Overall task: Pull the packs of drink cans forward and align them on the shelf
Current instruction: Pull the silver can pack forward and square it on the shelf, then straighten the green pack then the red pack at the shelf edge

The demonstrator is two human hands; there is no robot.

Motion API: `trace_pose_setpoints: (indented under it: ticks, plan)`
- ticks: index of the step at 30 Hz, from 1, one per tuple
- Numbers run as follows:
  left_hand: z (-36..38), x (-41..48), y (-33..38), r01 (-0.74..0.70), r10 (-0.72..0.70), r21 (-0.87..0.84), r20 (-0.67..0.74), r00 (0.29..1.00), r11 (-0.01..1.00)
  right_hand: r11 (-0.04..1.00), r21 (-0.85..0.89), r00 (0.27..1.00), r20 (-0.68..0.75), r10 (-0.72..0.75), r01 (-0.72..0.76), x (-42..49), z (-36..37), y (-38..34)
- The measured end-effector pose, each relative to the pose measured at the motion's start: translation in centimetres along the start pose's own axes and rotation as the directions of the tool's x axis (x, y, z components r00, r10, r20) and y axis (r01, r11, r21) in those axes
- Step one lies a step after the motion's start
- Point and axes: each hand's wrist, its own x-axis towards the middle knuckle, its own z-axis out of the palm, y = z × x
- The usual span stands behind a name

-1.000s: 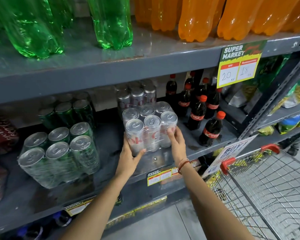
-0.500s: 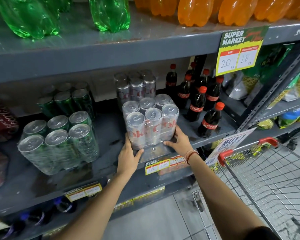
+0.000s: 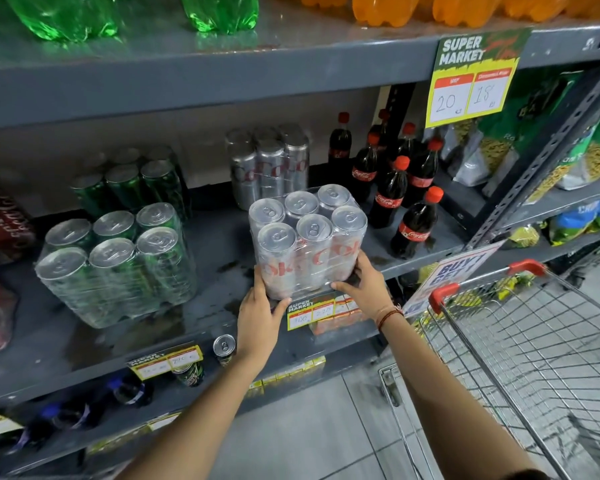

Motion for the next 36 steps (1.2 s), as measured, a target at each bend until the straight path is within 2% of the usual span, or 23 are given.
trace_pose_setpoints:
  ticks: [11,13,16,19,22,25,28,30,32,34,36]
  plan:
    - [-0.6,-0.4,0.7,-0.003,0.002,0.028,0.017,1.000,1.000,1.000,-0.026,0.999,-0.054,-0.002,0.000,-0.9,0.4,-0.3]
    - [-1.1,-0.4,0.7,-0.001,0.001,0.014,0.056,0.998,1.000,0.999,-0.046,0.991,-0.137,0.001,-0.008,-1.6,1.1,-0.4]
    - [-2.9,-0.9,0.2,-0.003,0.010,-0.078,0.082,0.997,0.997,0.996,-0.070,0.926,-0.377,0.016,-0.046,-3.1,3.5,-0.2]
    - [-5.9,-2.1,-1.7,0.009,-0.014,-0.163,-0.027,1.000,0.987,0.999,0.024,0.809,-0.585,0.053,-0.048,-5.3,7.4,-1.5]
    - [-9.8,-3.2,-4.3,0.038,-0.123,-0.349,-0.224,0.967,0.936,0.994,0.072,0.756,-0.654,-0.014,0.081,-7.5,12.1,-4.3]
    - [-13.5,-3.7,-7.5,0.080,-0.287,-0.447,-0.418,0.862,0.891,0.978,0.051,0.782,-0.610,-0.129,0.201,-8.4,16.2,-7.3]
    - [-16.8,-3.8,-10.5,0.117,-0.339,-0.414,-0.517,0.786,0.903,0.979,0.118,0.903,-0.417,-0.105,0.168,-7.4,19.3,-9.9]
    - [-18.2,-3.1,-12.7,0.217,-0.401,-0.407,-0.450,0.798,0.887,0.988,0.126,0.971,-0.231,-0.058,0.089,-5.8,20.8,-11.0]
    - [-19.2,-2.2,-14.4,0.292,-0.412,-0.378,-0.290,0.864,0.879,0.999,0.047,0.999,-0.051,-0.016,0.019,-4.1,21.9,-11.6]
    - [-19.9,-1.1,-15.9,0.300,-0.354,-0.301,-0.145,0.924,0.905,0.999,-0.036,0.994,0.099,0.042,-0.039,-2.8,22.6,-11.9]
    - [-20.5,-0.6,-15.8,0.312,-0.328,-0.251,-0.021,0.945,0.916,0.993,-0.114,0.980,0.191,0.063,-0.041,-2.1,23.1,-11.9]
